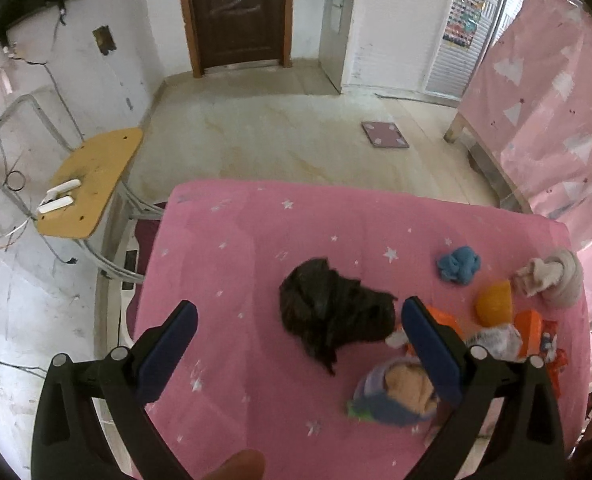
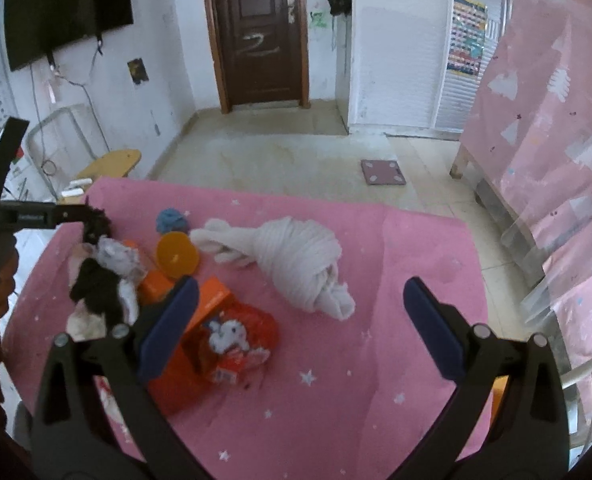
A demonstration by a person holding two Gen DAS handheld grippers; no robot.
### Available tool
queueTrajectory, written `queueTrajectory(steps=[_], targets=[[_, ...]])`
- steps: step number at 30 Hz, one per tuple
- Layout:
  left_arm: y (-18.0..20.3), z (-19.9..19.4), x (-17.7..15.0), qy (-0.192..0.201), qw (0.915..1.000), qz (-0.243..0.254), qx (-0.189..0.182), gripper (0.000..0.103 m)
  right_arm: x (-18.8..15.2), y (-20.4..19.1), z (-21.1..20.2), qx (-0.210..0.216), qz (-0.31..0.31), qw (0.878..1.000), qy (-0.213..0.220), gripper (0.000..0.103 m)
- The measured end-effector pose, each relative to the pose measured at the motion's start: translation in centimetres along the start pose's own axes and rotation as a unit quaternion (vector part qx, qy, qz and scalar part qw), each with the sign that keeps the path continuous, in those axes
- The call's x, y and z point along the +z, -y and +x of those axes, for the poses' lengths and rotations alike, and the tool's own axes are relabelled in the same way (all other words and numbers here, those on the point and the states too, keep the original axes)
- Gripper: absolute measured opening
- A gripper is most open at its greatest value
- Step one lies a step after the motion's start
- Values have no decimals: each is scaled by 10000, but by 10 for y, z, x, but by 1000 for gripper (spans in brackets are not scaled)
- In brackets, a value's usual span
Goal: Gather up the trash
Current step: 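Grasp the black plastic bag with the left tool while the right tool grasps the white rolled cloth, then carry both items to the orange basin and open both tools to drop them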
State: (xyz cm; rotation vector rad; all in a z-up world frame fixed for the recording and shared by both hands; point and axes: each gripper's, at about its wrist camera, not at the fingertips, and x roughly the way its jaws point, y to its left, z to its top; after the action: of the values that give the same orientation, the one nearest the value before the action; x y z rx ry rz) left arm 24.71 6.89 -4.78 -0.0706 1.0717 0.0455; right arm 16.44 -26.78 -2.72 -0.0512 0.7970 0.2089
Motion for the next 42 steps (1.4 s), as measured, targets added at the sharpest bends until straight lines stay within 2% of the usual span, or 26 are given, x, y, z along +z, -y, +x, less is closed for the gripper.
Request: queueTrajectory(steps=[3, 4, 8, 10, 11, 14, 22, 23, 24, 27, 29, 37, 42], targets=[[4, 13, 4, -97, 9999, 30, -18, 93, 6, -4, 15, 40, -88, 9999, -135, 99], [5, 17, 4, -124, 9999, 46, -30, 90, 8, -6, 20, 15, -127, 9998, -181, 99], [9, 30, 2, -325, 9993, 54, -185, 54, 16, -10, 39, -6, -217, 9992, -329, 99], [9, 35, 0, -401, 9988, 8, -295, 42, 20, -13, 48, 1, -270, 9988, -396, 99], [8, 38, -1, -406, 9987, -13, -319, 37, 21, -12, 51, -5, -286, 9987, -426, 99], [8, 39, -4, -294, 9991, 22, -301, 31, 25, -14, 60, -1, -311, 9981, -524, 99], [7, 22, -2, -64, 9990, -67, -442, 29, 26, -12, 77, 249, -184, 9970, -706, 98], [7, 17, -2, -28, 9989, -76, -456, 29, 26, -12, 77, 236, -182, 9971, -700, 92], [6, 13, -1, 8, 9988, -92, -473, 29, 26, -11, 77, 198, -169, 9972, -694, 76], [9, -1, -2, 104, 9986, -107, -506, 29, 24, -10, 79, 2, -168, 9975, -684, 60], [12, -9, -4, 161, 9986, -83, -501, 29, 23, -7, 76, 21, -111, 9978, -648, 56], [31, -48, -11, 448, 9974, 43, -562, 29, 18, 0, 40, 230, 41, 9995, -221, 54], [62, -72, -15, 616, 9955, 277, -667, 29, 14, 16, 6, 249, 212, 9994, 65, 55]])
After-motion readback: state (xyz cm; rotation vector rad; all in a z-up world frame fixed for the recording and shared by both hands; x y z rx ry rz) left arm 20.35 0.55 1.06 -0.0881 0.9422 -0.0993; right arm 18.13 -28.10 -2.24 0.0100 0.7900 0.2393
